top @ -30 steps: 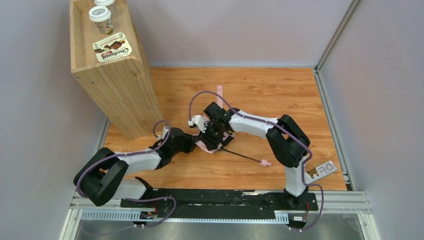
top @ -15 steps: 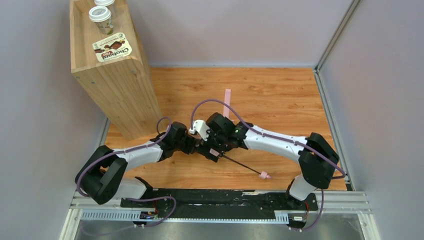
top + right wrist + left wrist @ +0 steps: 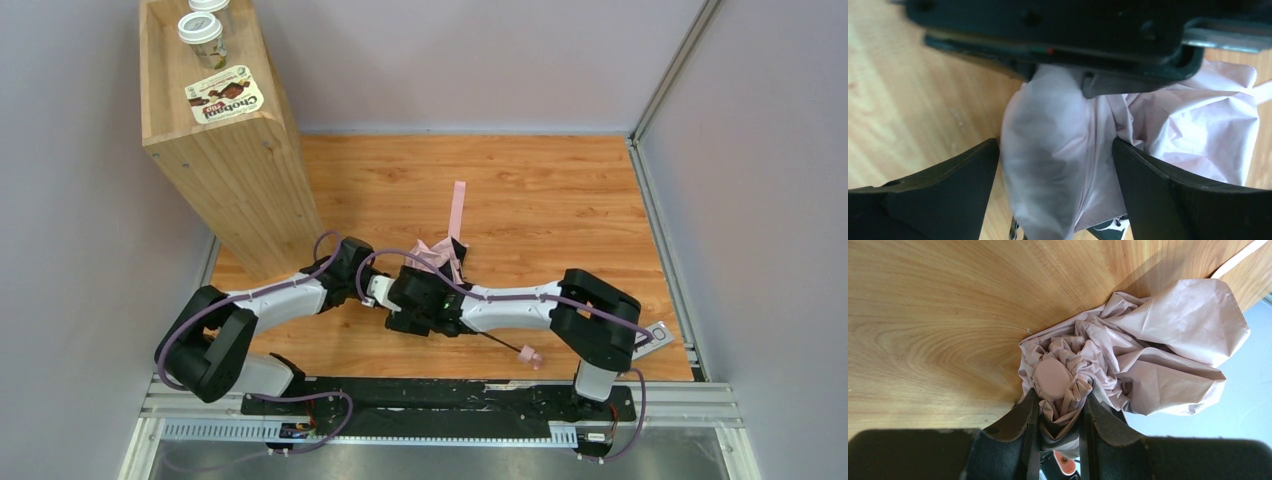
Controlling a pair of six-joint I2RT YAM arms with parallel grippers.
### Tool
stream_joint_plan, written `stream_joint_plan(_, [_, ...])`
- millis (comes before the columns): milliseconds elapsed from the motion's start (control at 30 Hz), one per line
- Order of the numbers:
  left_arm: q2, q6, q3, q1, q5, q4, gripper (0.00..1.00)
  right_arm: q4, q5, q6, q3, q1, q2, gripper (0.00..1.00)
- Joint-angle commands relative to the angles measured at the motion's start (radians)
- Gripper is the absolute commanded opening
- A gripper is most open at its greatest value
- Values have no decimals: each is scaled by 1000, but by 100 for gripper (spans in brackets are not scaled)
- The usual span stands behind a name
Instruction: Put away the umbrella
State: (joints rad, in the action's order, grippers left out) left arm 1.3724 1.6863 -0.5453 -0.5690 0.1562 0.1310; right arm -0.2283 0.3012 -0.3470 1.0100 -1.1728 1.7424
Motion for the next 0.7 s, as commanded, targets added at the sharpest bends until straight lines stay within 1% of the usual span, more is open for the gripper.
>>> stream_joint_plan(0, [22,-28,38,-3,13,251,0,109,217,-17,-17,-1,63,85])
stream_joint_plan(33, [21,-22,36,-2,11,254,0,101,216,-12,-19,1,75,79])
stream_joint_plan(100, [16,-14,38,-3,13,252,0,77,208,2,-21,1,95,55])
stream_joint_plan(133, [11,-11,41,-2,13,249,0,66,187,9,-19,2,103,45])
stream_joint_plan(300, [-15,-36,47,9,6,210,0,21,49,42,-16,30,118,11])
stream_joint_plan(333, [-27,-43,51,12,5,194,0,18,11,46,-19,38,115,0])
stream_joint_plan(400, [-48,-74,53,20,-12,179,14,15,-62,60,-22,59,105,0])
stream_joint_plan(433, [-71,-95,64,27,-23,158,28,12,-104,63,-24,70,95,0])
stream_joint_plan(467, [-81,-112,71,31,-26,132,34,12,-140,68,-30,81,89,0])
stream_joint_plan(533, [-130,-142,105,46,-29,43,66,10,-226,78,-31,107,82,0])
stream_joint_plan(600, [-191,-172,160,66,-33,-61,78,-8,-334,85,-28,131,77,0])
stream_joint_plan(667, [-254,-210,195,86,-47,-105,79,-19,-417,94,-28,157,77,0])
